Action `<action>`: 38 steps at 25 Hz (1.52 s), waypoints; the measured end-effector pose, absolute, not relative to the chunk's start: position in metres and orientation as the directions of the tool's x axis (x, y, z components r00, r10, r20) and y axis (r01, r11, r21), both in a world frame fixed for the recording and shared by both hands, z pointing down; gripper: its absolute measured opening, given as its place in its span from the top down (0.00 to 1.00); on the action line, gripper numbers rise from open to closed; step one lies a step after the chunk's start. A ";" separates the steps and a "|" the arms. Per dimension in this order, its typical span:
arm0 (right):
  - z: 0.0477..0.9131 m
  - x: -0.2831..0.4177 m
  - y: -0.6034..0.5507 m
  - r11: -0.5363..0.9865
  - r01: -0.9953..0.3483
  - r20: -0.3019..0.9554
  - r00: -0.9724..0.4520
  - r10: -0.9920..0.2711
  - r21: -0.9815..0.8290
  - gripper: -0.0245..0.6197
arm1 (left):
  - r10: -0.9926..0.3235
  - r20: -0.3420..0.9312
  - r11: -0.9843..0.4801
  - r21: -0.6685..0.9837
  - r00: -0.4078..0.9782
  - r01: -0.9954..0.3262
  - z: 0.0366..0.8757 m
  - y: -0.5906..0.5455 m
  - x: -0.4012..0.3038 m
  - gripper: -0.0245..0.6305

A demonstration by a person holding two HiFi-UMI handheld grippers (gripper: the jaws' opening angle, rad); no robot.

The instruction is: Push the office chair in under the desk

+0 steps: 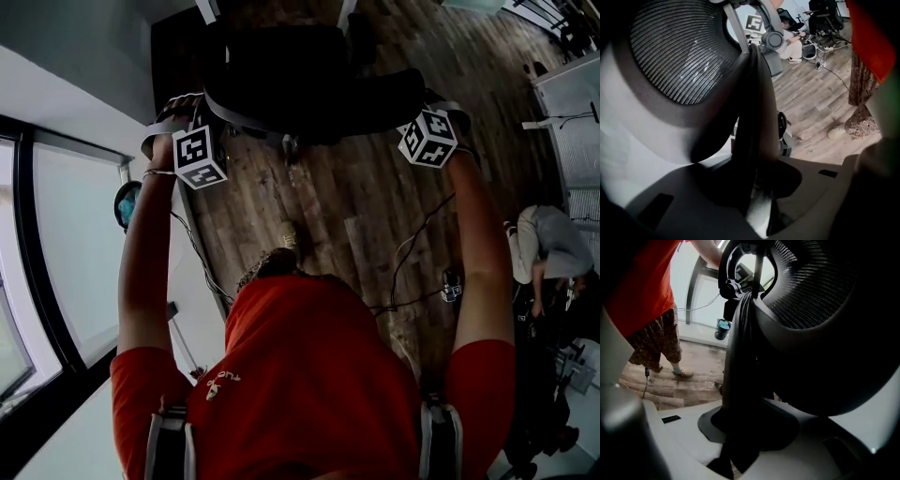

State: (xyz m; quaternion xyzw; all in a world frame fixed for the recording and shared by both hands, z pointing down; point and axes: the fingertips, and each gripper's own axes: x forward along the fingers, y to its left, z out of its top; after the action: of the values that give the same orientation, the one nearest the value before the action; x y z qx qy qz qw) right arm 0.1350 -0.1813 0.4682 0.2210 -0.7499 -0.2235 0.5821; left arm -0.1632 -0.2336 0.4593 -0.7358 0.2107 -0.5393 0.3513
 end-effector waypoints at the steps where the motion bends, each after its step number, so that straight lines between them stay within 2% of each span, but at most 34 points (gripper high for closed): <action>1: 0.468 0.138 -0.193 0.802 -0.072 0.775 -0.222 -0.592 0.592 0.76 | -0.687 0.648 -0.666 -0.742 0.328 0.070 0.459 -0.245 -0.160 0.77; 18: 0.470 0.187 -0.346 0.812 -0.062 0.784 -0.225 -0.579 0.581 0.76 | -0.696 0.643 -0.661 -0.747 0.320 0.065 0.458 -0.391 -0.113 0.78; 38: 0.480 0.255 -0.544 0.808 0.064 0.780 -0.317 -0.540 0.585 0.76 | -0.734 0.641 -0.661 -0.750 0.225 -0.018 0.459 -0.557 -0.052 0.78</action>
State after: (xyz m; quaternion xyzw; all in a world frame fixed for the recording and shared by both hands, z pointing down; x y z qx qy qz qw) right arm 0.2548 -0.5438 0.4801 0.1551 -0.7659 -0.2680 0.5634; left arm -0.0519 -0.5569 0.4587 -0.7155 0.2626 -0.5643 0.3173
